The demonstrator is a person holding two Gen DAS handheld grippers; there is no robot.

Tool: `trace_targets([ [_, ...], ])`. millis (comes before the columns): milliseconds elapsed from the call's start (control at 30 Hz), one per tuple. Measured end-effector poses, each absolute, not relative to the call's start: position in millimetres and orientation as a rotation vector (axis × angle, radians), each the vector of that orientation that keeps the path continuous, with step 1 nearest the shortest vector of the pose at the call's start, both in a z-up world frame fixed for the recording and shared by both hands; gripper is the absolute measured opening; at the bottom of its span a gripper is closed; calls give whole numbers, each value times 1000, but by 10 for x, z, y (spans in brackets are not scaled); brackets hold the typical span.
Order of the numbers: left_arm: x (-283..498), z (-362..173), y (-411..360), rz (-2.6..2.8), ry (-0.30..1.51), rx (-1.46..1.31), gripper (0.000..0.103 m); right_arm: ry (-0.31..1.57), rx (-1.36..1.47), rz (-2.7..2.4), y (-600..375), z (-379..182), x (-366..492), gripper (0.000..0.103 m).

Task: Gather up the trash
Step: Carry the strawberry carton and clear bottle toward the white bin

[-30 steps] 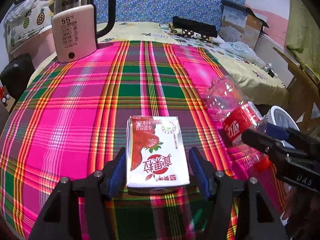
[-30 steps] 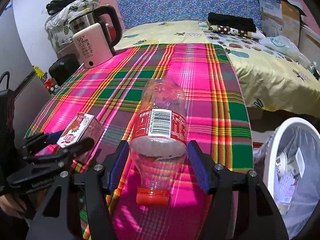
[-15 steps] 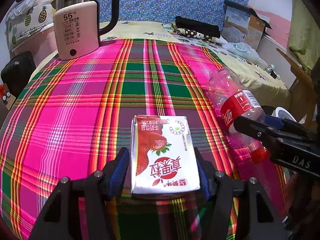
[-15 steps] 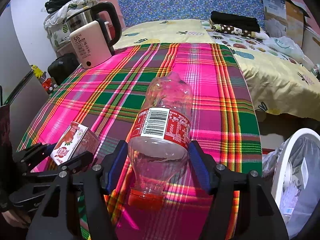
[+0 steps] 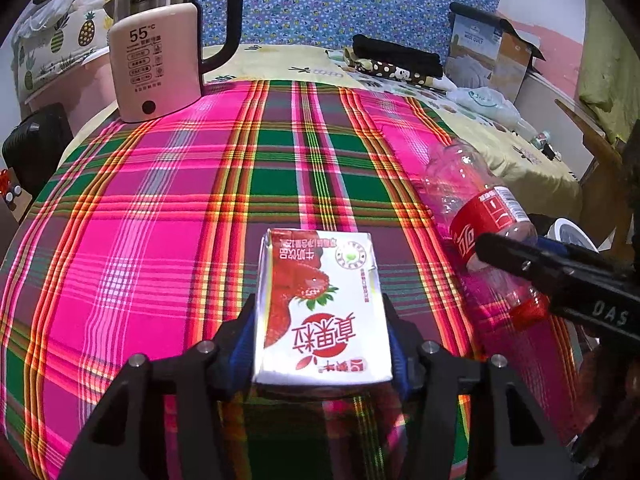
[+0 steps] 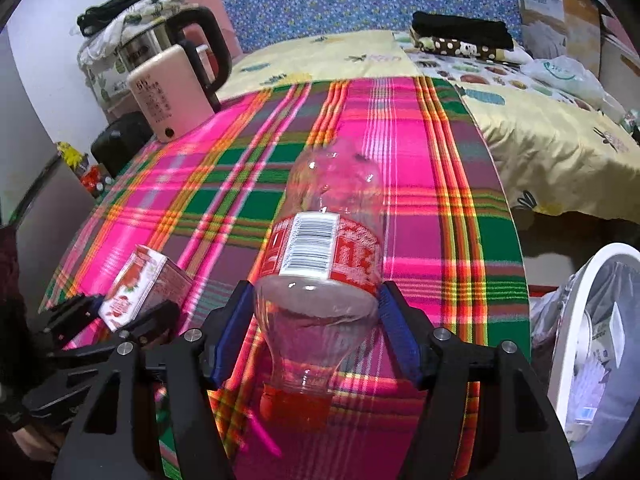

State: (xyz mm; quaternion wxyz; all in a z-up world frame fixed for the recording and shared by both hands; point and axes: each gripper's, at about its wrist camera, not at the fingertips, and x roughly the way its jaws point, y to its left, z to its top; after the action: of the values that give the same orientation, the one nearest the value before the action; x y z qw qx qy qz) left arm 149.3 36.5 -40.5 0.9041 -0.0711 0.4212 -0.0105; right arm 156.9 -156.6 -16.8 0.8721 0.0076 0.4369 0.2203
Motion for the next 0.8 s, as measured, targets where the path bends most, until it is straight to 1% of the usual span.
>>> trace_targets([
  [333, 1529, -403, 389, -19, 873, -150, 57, 926, 46, 418, -1510, -152, 1726, 65],
  [400, 1542, -405, 401, -19, 874, -151, 57, 920, 45, 416, -1510, -142, 1715, 63],
  [800, 1571, -395, 409, -20, 876, -148, 57, 901, 20, 435, -1544, -97, 1587, 63],
])
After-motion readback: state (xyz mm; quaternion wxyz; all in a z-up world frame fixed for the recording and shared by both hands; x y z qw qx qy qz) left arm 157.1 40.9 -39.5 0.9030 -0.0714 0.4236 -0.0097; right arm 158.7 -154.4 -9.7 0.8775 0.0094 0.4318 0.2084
